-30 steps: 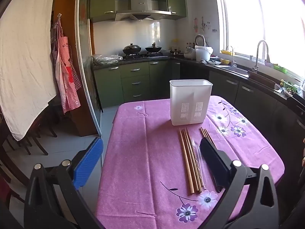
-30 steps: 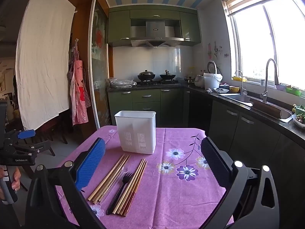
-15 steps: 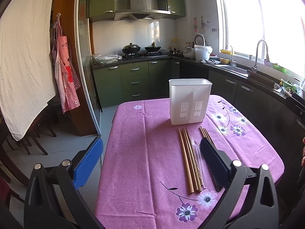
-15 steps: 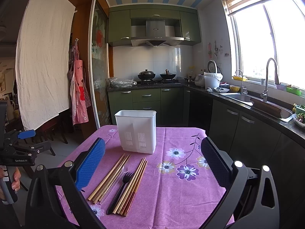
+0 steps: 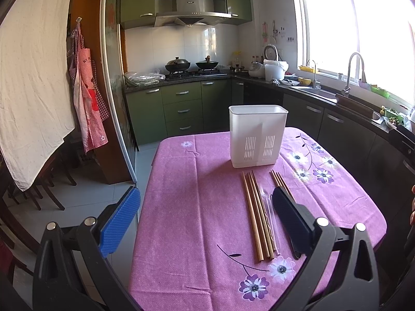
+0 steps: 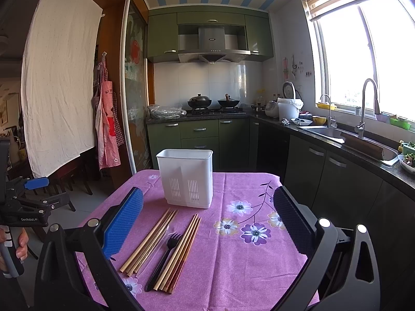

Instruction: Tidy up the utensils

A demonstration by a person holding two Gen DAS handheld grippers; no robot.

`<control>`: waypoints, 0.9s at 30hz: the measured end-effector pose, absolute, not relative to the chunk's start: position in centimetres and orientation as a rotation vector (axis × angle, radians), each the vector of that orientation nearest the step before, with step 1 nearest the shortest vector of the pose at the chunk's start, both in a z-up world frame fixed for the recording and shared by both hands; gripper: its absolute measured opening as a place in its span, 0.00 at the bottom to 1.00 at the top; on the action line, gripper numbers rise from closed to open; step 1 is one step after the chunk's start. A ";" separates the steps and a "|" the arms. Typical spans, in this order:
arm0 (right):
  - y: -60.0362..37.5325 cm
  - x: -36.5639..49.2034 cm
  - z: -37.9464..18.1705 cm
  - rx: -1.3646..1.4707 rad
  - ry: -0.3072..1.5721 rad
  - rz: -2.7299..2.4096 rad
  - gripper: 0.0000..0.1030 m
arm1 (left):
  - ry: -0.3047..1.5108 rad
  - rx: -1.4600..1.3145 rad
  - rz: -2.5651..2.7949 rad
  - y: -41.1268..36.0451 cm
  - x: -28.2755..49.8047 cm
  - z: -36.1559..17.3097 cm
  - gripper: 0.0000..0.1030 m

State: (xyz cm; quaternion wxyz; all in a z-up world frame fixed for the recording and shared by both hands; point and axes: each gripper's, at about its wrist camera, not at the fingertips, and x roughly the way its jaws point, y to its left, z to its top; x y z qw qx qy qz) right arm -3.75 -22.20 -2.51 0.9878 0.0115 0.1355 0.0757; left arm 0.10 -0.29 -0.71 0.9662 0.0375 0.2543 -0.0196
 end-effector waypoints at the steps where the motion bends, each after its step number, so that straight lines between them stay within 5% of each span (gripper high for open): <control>1: -22.2 -3.8 -2.5 0.022 0.273 0.151 0.96 | 0.515 0.076 -0.040 -0.3 0.1 -0.7 0.94; 27: -22.3 -4.0 -2.9 0.025 0.276 0.155 0.96 | 0.518 0.081 -0.042 -0.5 0.0 -1.1 0.94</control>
